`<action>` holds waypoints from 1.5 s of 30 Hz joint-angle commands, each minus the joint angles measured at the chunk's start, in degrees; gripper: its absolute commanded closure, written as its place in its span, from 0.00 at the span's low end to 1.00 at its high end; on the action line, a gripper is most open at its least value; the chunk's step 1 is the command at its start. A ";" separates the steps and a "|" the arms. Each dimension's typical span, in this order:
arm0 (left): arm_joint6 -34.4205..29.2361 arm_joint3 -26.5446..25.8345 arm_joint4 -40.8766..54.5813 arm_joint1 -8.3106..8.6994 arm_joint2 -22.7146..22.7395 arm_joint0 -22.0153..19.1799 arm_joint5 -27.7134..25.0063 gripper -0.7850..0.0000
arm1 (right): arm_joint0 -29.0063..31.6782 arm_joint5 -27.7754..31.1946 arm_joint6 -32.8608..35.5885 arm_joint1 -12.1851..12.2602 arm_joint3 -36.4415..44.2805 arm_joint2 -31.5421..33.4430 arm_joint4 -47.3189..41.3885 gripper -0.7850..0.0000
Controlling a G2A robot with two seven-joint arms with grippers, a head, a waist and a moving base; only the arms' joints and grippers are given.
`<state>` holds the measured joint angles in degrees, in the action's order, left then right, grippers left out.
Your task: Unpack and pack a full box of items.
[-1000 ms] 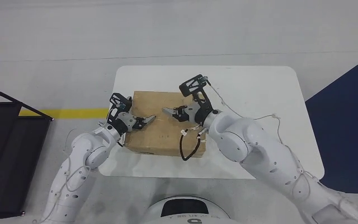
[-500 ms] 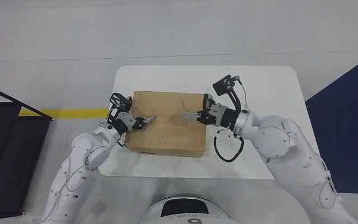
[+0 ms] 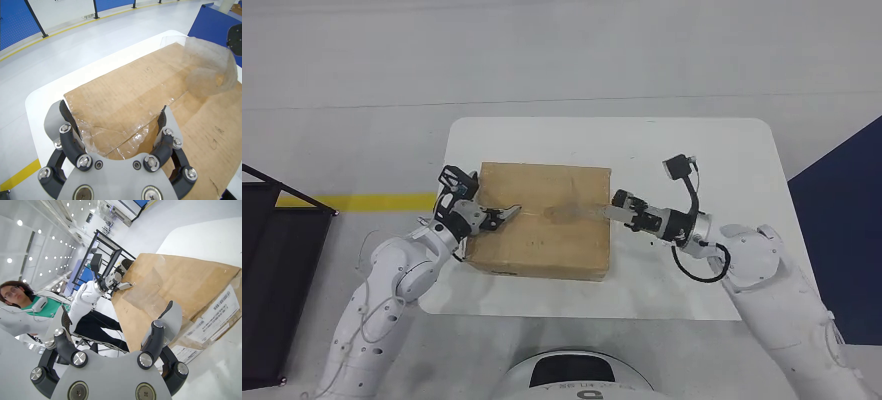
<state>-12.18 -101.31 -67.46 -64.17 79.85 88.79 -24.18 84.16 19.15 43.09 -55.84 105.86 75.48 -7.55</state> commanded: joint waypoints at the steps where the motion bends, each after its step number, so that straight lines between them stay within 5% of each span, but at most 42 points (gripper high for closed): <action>1: 0.60 -0.22 0.18 -0.04 0.15 -0.09 0.94 0.00 | 0.59 -1.01 0.47 0.08 -1.09 0.63 -1.44 0.00; 35: 0.68 4.22 -3.24 -0.03 -0.19 -2.35 3.35 0.00 | -8.91 -9.94 4.64 -1.91 -6.41 -8.53 -6.02 0.00; 45: 0.92 4.07 -3.47 0.10 0.34 -1.88 2.93 0.00 | -3.14 -4.75 5.72 -0.96 -7.20 -1.62 -11.74 0.00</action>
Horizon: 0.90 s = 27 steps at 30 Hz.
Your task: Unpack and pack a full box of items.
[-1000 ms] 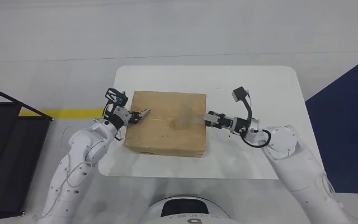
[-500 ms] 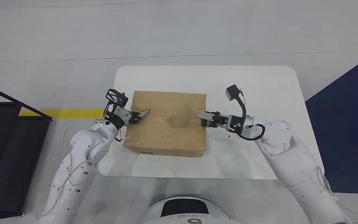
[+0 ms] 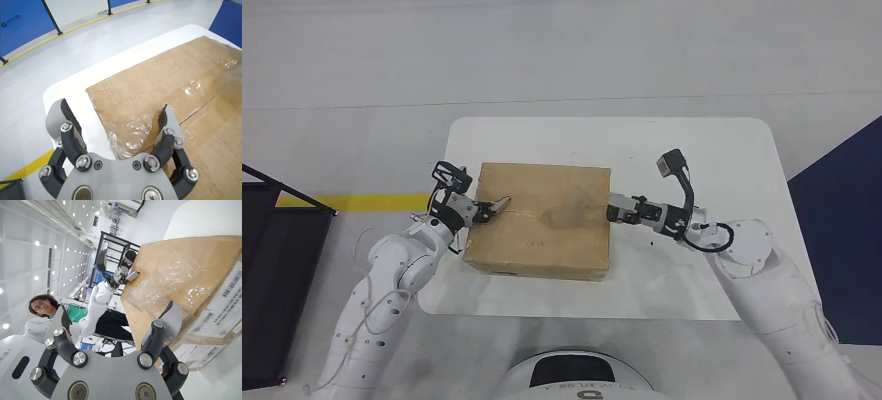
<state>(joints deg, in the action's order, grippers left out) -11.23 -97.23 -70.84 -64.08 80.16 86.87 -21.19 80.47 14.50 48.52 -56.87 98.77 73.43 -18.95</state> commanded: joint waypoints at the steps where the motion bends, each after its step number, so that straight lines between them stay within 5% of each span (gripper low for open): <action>1: -0.09 -0.03 -0.15 0.03 0.06 0.05 -0.12 0.00 | 1.10 -0.51 0.89 0.15 -0.31 0.71 -0.77 0.00; 27: 0.02 -0.42 0.01 0.13 0.23 0.08 -0.41 0.00 | -5.06 -2.70 4.73 -1.19 -6.11 -4.24 -5.25 0.00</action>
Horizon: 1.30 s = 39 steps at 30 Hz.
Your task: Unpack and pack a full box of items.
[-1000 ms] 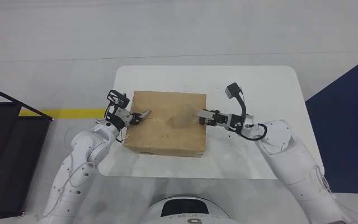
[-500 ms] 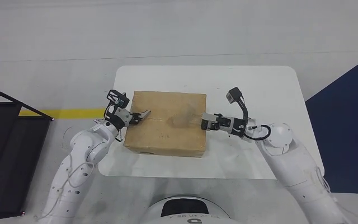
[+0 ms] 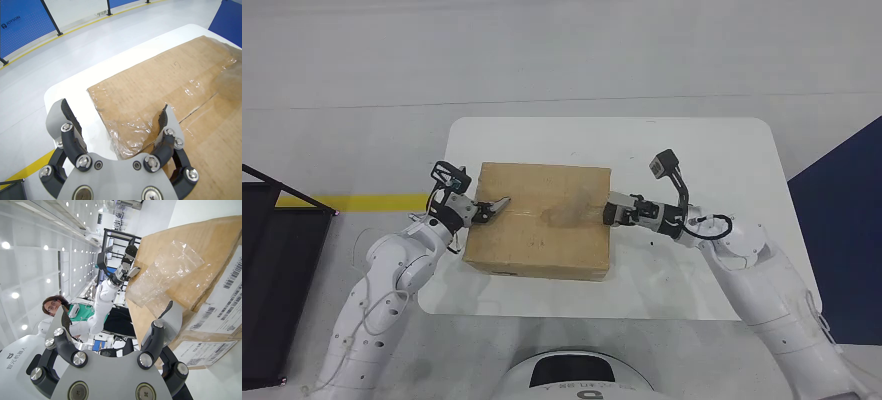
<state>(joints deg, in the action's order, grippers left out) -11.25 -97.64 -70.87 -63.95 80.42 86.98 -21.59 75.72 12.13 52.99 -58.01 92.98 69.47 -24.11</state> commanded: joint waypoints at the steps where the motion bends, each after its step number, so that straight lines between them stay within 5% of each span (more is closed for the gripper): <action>1: 0.08 -0.01 0.02 -0.01 -0.04 -0.08 -0.01 0.00 | -0.73 -0.62 0.37 -0.16 -0.78 -0.72 -0.11 0.00; 12: 0.97 -2.64 0.72 0.11 1.04 0.77 0.12 0.00 | -4.57 -2.02 -0.14 -1.20 -3.67 -4.25 0.14 0.00; 20: 2.52 -6.44 3.56 0.68 7.51 4.55 0.59 0.00 | -6.13 -4.22 -0.87 -1.77 -3.53 -6.30 1.22 0.00; 28: 3.36 -0.59 7.02 1.26 15.00 7.44 0.17 0.00 | -7.09 -5.13 -1.33 -2.23 -3.46 -7.62 1.93 0.00; 39: 3.98 6.54 4.97 0.86 10.25 4.88 -0.82 0.00 | -8.64 -6.41 -1.28 -2.84 -3.80 -9.19 2.39 0.00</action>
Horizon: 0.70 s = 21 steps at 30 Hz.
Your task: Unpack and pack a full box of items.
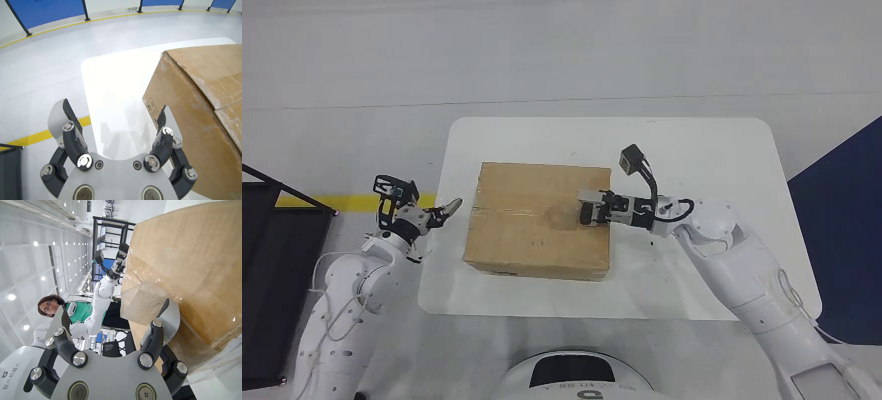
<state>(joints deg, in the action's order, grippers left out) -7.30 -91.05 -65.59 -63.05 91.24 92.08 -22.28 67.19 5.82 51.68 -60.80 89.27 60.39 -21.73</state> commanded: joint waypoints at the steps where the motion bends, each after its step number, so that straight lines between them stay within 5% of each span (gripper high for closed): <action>1: 0.00 0.00 -0.68 -0.07 -1.10 -0.52 -0.34 0.00 | -0.25 -0.20 0.09 -0.09 -0.16 -0.24 0.04 0.00; 21: -1.16 -2.39 -3.12 -0.39 -5.32 -2.53 -0.34 0.00 | -0.86 -1.02 0.11 -0.78 -0.63 -1.44 0.20 0.00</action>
<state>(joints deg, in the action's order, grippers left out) -8.42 -93.40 -68.62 -63.44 86.10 89.56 -22.55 66.41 4.83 51.82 -61.55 88.68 59.04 -21.57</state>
